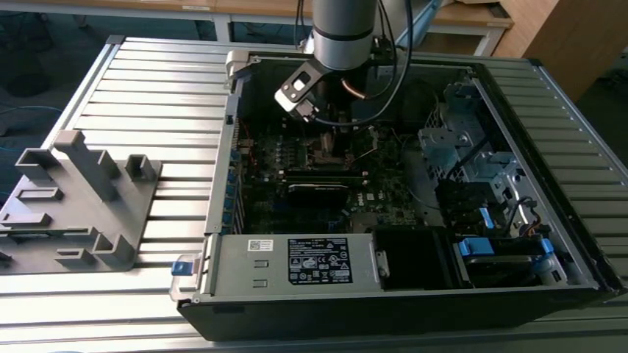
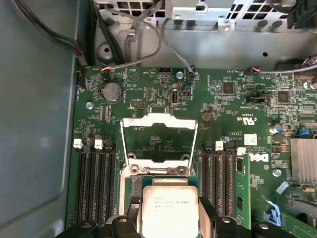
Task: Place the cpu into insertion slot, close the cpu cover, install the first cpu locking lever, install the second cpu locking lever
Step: 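Place the cpu into insertion slot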
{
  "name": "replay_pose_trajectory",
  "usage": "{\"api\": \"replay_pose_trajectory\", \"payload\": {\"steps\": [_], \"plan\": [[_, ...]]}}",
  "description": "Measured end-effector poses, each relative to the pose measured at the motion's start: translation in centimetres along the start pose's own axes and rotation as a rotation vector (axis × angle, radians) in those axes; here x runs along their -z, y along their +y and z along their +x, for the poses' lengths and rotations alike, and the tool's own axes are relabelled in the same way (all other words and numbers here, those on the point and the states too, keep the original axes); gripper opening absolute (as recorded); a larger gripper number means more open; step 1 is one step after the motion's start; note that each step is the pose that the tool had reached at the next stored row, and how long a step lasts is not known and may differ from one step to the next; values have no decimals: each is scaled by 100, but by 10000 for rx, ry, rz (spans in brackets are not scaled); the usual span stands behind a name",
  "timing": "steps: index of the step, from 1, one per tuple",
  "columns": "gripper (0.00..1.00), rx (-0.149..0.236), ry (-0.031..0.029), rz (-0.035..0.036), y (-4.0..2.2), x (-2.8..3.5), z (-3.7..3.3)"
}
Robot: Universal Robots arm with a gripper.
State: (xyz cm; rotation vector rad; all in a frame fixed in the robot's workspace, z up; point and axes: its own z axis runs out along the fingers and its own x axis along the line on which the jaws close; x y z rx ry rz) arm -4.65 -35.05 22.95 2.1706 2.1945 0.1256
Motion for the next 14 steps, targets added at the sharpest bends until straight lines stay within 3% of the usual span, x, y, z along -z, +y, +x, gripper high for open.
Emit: {"api": "replay_pose_trajectory", "payload": {"steps": [7, 14], "plan": [[54, 48, 107, -1, -45, -42, 6], [54, 183, 141, 3, -61, -94, 28]]}}
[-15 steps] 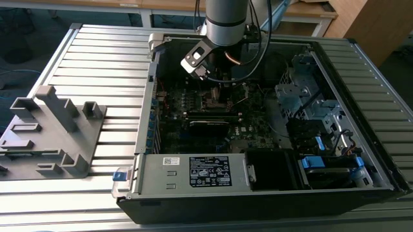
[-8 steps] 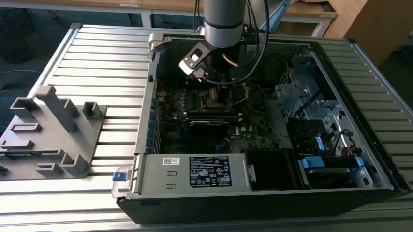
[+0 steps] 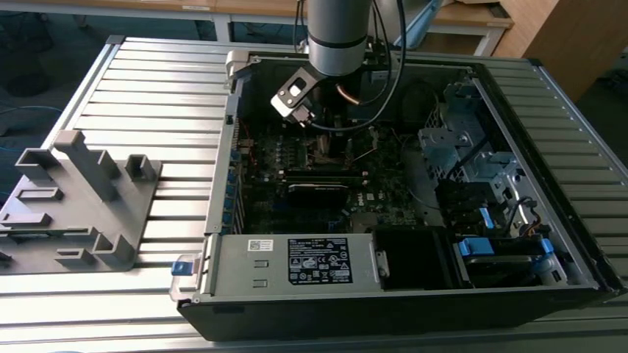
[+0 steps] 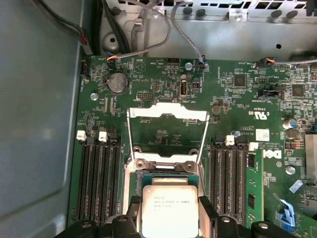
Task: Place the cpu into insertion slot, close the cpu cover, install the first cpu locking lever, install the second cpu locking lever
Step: 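Place the cpu into insertion slot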
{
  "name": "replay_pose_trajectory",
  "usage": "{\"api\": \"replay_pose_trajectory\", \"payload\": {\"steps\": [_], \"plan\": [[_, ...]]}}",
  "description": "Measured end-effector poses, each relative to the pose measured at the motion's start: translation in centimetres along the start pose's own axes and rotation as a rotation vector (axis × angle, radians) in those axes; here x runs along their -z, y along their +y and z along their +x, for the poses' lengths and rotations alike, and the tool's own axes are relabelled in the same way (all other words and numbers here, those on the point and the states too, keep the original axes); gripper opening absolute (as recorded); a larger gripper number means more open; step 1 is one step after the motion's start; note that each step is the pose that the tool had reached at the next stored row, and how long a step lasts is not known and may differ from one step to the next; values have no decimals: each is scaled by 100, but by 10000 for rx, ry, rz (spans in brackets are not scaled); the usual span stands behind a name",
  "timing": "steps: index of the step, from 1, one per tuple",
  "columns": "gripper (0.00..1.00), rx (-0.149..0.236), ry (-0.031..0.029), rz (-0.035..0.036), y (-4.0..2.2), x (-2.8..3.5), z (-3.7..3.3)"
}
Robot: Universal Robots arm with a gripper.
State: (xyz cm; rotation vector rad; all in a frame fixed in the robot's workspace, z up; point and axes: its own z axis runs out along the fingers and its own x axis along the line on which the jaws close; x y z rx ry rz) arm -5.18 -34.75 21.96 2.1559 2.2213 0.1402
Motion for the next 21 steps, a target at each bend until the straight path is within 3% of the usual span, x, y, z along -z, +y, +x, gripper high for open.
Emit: {"api": "replay_pose_trajectory", "payload": {"steps": [14, 21], "plan": [[54, 30, 3, 1, -19, -40, 12], [54, 34, 4, 1, -33, -92, 14]]}}
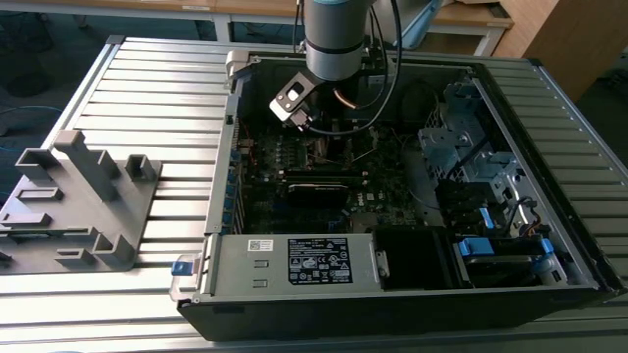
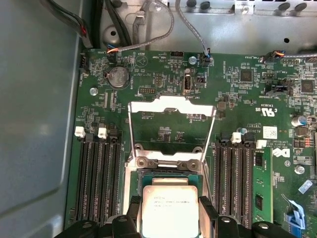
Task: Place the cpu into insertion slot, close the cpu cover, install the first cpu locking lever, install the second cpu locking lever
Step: 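Place the cpu into insertion slot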
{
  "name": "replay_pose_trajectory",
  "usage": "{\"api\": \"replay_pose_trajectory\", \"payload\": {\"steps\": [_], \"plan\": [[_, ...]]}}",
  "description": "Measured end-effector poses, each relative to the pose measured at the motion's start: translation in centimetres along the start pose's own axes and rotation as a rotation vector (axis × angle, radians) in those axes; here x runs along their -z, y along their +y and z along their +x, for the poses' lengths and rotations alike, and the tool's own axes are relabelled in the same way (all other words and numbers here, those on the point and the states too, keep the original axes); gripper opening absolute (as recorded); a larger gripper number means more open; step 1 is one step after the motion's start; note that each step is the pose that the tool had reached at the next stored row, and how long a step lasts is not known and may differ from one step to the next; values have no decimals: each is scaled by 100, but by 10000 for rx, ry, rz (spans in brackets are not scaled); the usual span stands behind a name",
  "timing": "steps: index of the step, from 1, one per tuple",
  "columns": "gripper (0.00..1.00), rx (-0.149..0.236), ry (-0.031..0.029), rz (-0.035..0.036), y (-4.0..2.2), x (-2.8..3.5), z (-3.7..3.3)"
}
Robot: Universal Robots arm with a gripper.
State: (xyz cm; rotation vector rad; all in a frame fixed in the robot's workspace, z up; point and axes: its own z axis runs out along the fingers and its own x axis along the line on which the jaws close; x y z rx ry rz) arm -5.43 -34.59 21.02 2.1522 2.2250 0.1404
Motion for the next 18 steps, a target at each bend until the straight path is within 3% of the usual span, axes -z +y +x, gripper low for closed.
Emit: {"api": "replay_pose_trajectory", "payload": {"steps": [18], "plan": [[54, -100, -6, -6, -5, -41, 0]]}}
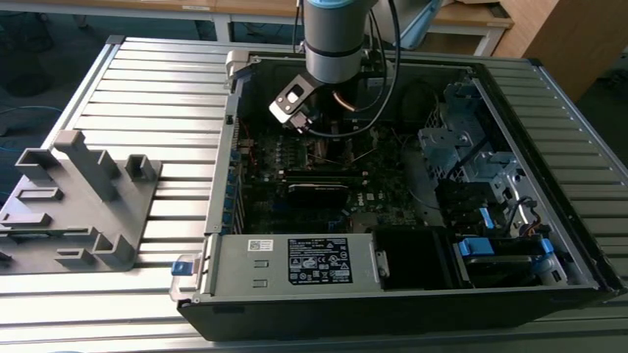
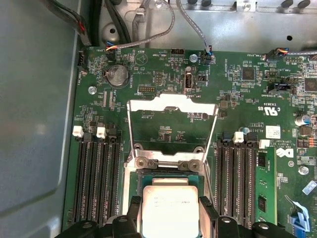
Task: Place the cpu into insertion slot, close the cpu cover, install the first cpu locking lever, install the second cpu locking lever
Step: 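Place the cpu into insertion slot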
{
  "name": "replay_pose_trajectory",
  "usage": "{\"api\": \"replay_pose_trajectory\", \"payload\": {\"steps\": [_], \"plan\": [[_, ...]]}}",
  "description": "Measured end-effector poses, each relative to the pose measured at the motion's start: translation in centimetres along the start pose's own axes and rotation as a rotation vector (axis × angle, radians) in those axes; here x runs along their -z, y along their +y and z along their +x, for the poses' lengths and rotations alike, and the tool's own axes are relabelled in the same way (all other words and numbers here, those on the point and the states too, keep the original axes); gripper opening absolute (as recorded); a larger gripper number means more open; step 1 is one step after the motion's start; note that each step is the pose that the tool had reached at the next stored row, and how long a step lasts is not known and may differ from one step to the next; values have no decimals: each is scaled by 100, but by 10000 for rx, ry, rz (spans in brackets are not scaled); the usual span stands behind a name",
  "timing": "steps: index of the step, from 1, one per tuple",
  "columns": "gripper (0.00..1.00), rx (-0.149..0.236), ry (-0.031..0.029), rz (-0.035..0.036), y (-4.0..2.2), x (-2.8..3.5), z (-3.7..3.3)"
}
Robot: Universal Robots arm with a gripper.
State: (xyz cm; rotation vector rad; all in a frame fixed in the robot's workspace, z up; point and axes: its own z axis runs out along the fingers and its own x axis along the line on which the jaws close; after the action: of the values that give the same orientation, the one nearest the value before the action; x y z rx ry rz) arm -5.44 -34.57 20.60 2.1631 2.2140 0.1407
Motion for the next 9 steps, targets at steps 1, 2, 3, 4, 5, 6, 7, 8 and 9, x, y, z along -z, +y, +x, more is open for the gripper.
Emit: {"api": "replay_pose_trajectory", "payload": {"steps": [1, 2, 3, 4, 5, 6, 7, 8, 9], "plan": [[54, -79, -10, -1, -1, -2, 0], [54, -150, -19, -2, -1, -3, -1], [54, -185, -23, -2, -1, -3, -1], [54, -191, -25, -2, -1, -4, -1], [54, -193, -22, -4, -1, -7, -1], [54, -194, -20, -5, -1, -13, -1], [54, -194, -20, -5, -2, -20, -1], [54, -193, -22, -4, -3, -27, -1], [54, -194, -22, -4, -4, -34, -2]]}}
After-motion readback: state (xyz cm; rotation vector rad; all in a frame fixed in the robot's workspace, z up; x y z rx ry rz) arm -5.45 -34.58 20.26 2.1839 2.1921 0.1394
